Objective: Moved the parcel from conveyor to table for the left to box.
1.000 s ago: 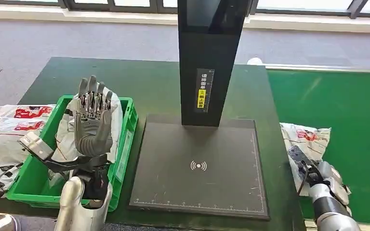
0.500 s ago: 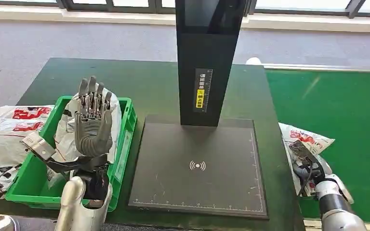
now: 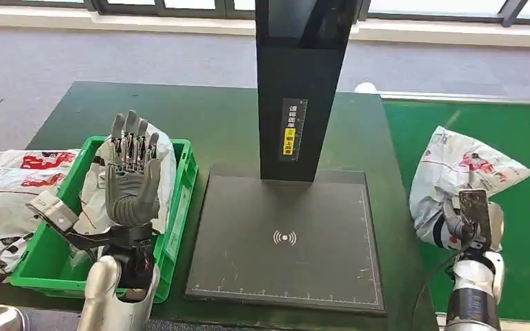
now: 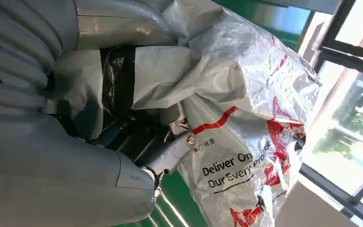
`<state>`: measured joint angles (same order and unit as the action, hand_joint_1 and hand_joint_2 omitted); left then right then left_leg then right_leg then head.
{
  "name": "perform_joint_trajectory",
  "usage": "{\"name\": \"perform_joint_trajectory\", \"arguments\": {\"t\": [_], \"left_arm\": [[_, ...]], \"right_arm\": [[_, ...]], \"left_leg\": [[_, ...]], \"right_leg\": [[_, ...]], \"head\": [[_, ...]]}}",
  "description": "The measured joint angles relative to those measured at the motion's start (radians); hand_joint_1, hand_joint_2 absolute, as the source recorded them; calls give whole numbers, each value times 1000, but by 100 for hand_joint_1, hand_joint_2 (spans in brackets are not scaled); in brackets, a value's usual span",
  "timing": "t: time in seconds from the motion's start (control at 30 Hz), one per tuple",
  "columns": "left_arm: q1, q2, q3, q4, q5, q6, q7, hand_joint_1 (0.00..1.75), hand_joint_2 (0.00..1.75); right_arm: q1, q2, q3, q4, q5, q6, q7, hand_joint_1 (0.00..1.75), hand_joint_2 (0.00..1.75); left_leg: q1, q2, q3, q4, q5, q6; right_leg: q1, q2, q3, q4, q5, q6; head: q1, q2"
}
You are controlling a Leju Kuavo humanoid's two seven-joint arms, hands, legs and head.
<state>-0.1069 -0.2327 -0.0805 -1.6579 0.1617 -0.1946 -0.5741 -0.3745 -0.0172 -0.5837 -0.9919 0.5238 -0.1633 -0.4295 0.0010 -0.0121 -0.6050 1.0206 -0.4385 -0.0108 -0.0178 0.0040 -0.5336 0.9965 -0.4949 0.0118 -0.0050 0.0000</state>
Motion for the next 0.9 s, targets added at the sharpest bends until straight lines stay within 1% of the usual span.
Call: {"name": "perform_joint_trajectory", "arguments": {"t": [0.23, 0.3, 0.43, 0.57, 0.6, 0.67, 0.7, 0.77, 0.83, 0.9], "left_arm": [[0, -2, 0, -2, 0, 0, 1, 0, 175], [0, -2, 0, -2, 0, -1, 1, 0, 175], [-4, -2, 0, 4, -6, -2, 1, 0, 175], [-12, -3, 0, 15, -15, -3, 0, 0, 175], [-14, -3, 0, 17, -15, -3, 0, 0, 175], [-19, -4, 0, 22, -17, -7, -2, 0, 175], [-20, -5, 0, 24, -18, -10, -2, 0, 175], [-25, -5, 0, 31, -24, -18, -3, 0, 175], [-34, -5, 0, 39, -27, -25, -5, 0, 175], [-42, -5, 0, 46, -29, -31, -5, 0, 175]], "right_arm": [[12, 12, 0, -47, -3, -2, -2, 175, 175], [21, 18, 0, -67, -33, -28, -33, 175, 175], [57, 56, 0, -194, -115, -88, -93, 175, 175], [99, 90, 24, -325, -148, -83, -110, 175, 175], [110, 95, 37, -351, -160, -65, -111, 175, 175], [134, 104, 75, -406, -209, 12, -112, 175, 175], [145, 108, 95, -430, -240, 65, -112, 175, 175], [173, 118, 146, -495, -324, 215, -113, 175, 175], [207, 129, 190, -560, -370, 322, -115, 175, 175], [242, 142, 233, -630, -384, 376, -114, 175, 175]], "left_leg": [[0, 0, 0, 0, 0, 0], [0, 0, 0, 0, 0, 0], [0, 0, 0, 0, 0, 0], [0, 0, 0, 0, 0, 0], [0, 0, 0, 0, 0, 0], [0, 0, 0, 0, 0, 0], [0, 0, 0, 0, 0, 0], [0, 0, 0, 0, 0, 0], [0, -1, 0, 0, 0, 0], [0, -1, 0, 0, 0, 0]], "right_leg": [[0, 0, 0, 0, 0, 0], [0, 0, 0, 0, 0, 0], [0, 0, 0, 0, 0, 0], [0, 0, 0, 0, -1, 0], [0, 0, 0, 0, -1, 0], [0, 0, 0, 0, -1, 0], [0, 0, 0, 0, -1, 0], [0, 0, 0, 0, 0, 0], [0, -1, 0, 0, -1, 0], [0, -1, 0, 0, -1, 0]], "head": [[0, 0], [0, 0], [0, 0], [0, 0], [0, 0], [0, 0], [0, 0], [0, 0], [0, 0], [0, 0]]}}
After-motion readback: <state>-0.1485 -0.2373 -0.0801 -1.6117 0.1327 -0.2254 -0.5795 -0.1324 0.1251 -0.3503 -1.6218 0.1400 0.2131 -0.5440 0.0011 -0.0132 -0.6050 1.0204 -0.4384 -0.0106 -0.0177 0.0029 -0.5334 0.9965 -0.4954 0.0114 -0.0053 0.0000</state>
